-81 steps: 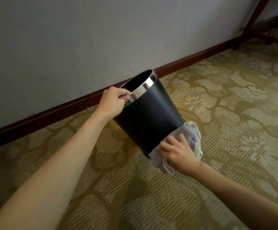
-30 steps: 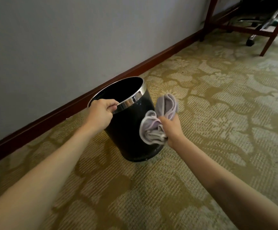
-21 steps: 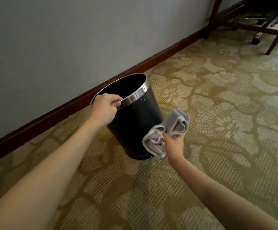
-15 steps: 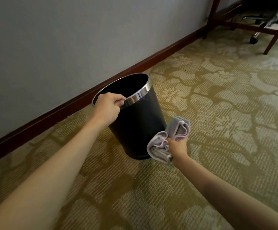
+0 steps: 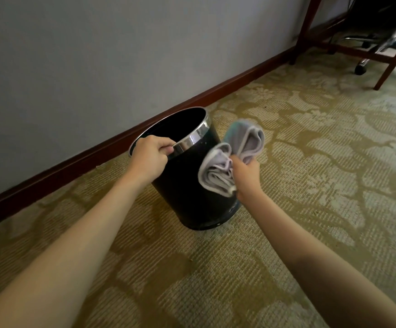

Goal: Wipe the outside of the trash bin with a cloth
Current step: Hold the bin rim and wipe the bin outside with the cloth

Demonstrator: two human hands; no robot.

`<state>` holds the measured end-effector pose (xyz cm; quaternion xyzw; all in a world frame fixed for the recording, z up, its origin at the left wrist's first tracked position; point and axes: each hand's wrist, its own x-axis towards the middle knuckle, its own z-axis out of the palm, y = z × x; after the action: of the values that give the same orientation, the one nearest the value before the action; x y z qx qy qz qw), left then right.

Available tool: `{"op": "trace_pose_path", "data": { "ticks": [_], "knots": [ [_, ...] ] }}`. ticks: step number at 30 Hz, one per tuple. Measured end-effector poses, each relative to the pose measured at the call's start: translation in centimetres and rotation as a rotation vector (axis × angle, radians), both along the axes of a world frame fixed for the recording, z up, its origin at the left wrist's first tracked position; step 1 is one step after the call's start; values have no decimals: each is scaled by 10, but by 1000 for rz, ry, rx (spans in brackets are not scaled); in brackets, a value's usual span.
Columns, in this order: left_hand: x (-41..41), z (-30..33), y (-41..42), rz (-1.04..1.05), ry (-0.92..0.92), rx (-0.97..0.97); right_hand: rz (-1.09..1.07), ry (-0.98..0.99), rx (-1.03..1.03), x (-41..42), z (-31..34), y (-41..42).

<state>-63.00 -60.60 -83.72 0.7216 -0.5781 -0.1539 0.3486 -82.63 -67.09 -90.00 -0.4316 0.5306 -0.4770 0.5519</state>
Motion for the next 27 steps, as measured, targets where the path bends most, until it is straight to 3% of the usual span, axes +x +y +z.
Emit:
{"op": "trace_pose_path", "data": {
  "ticks": [5,9,15,23,27],
  "knots": [
    [-2,-4,5,-70,-13,31,36,212,266,-53,-68,16],
    [-17,-11,13,-130,-85,22,35,150,329,-70,-81,25],
    [-43,-21,37,-247,-218,38,22,-39,121,-95,-45,9],
    [-94,-39,53,-415,-519,-35,-48,-11,-70,-128,-4,-17],
    [-83,-25,43,-435,-237,158,10,-5,-130,-128,19,-21]
  ]
}}
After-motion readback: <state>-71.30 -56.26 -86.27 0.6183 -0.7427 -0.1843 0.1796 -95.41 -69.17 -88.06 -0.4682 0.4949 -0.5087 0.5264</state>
